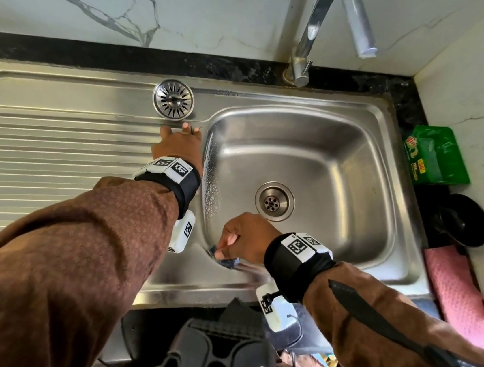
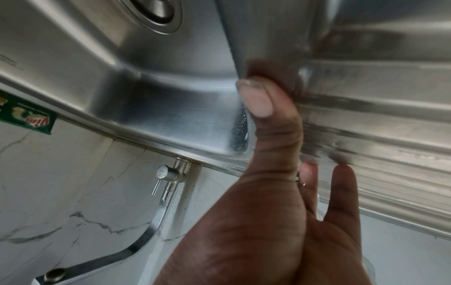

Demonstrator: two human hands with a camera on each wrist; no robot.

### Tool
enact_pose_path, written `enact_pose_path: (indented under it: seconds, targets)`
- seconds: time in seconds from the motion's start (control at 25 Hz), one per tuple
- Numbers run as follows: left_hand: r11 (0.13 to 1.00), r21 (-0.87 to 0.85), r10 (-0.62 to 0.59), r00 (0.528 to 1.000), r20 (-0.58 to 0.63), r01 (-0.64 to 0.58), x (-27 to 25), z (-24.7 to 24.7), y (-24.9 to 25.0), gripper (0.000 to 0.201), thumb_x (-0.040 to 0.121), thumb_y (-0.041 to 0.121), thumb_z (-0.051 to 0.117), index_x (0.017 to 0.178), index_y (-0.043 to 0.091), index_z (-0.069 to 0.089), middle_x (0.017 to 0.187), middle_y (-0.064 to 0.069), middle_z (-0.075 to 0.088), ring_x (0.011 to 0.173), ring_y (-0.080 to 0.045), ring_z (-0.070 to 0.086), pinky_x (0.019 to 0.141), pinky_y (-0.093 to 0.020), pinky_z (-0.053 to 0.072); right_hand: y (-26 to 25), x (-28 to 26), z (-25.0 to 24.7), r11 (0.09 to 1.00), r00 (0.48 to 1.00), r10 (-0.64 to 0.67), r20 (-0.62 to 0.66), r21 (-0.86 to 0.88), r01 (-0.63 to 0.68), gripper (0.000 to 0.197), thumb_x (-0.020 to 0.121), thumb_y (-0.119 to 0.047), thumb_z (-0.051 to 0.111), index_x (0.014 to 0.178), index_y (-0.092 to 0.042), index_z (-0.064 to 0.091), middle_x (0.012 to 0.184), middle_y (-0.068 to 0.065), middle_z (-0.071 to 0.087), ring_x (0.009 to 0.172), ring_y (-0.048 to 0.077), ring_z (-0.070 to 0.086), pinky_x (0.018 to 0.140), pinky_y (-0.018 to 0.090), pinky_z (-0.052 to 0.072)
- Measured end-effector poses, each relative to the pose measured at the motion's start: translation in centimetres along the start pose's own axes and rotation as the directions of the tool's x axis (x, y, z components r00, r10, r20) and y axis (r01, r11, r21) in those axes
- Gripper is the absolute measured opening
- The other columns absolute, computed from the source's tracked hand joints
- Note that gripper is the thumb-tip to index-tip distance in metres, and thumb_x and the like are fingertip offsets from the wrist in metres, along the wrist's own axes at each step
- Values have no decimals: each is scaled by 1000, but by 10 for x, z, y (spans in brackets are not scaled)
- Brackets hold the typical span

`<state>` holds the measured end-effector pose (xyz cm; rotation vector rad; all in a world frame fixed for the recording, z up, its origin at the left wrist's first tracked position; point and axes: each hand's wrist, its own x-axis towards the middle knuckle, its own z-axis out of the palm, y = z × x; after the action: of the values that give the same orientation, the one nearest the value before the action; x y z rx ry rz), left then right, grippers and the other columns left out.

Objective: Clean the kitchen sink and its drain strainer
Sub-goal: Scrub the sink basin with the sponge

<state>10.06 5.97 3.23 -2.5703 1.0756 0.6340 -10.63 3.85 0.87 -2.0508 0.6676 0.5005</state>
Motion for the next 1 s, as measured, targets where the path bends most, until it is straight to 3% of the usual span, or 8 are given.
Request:
enact_pose_path:
  seconds: [0.12,0.28,0.4,0.52,0.64,0.72,0.8,1.0]
  targets:
    - [998,42,41,999,15,-41,-9,-6,3,69,92,16,61,150,15,24,153,-4,34,141,-33,22,98,-45,44,21,-19,-14,995,998,8,58,-98,-2,17,71,-33,85,80,-22,76,75,-12,71,77,6,66,75,26,55]
    - [963,249,101,994,27,-105,-36,-16,10,50,88,24,68,134,13,51,137,-8,53,130,-31,44,100,-45,44,49,-45,-45,976,990,83,114,-208,-58,14,70,-32,87,76,-24,77,66,-14,70,64,-4,64,68,17,51]
    - [924,358,99,988,119,-136,-54,-10,14,62,86,32,68,140,14,45,146,-9,45,136,-32,40,110,-58,31,38,-45,-47,975,984,112,137,-205,-83,13,70,-29,87,75,-21,78,59,-16,68,58,-5,62,66,16,53]
    - [915,389,49,987,152,-106,-63,4,26,78,89,37,63,151,8,27,159,-18,21,145,-39,25,114,-63,17,8,-15,-27,981,991,39,125,-193,-14,18,68,-32,88,74,-20,77,70,-9,74,63,4,67,66,22,55]
    - [926,371,31,993,116,-72,-60,10,32,74,92,28,61,151,3,24,159,-24,18,143,-43,26,114,-61,21,-6,14,-13,999,990,28,140,-30,-24,16,70,-27,88,74,-19,75,77,0,76,60,8,68,61,18,54]
    - [943,325,33,993,111,-67,-55,11,33,64,93,18,59,148,2,32,156,-25,23,142,-43,29,112,-57,30,2,16,-17,999,977,-7,212,-37,15,18,71,-31,87,78,-19,76,80,-2,77,65,9,70,68,21,55]
    - [966,256,-2,991,135,-33,-51,9,37,60,92,10,57,147,1,34,156,-28,22,142,-45,28,111,-55,34,20,10,-32,988,946,-24,324,-139,72,21,72,-35,86,83,-19,76,84,-5,77,77,11,72,75,24,55]
    - [987,146,-83,986,148,61,-47,14,36,96,80,9,76,149,-9,12,156,-35,7,143,-48,23,110,-53,35,63,13,-71,987,785,117,609,-157,-26,11,78,-9,82,86,-7,76,91,11,77,87,26,75,85,41,60]
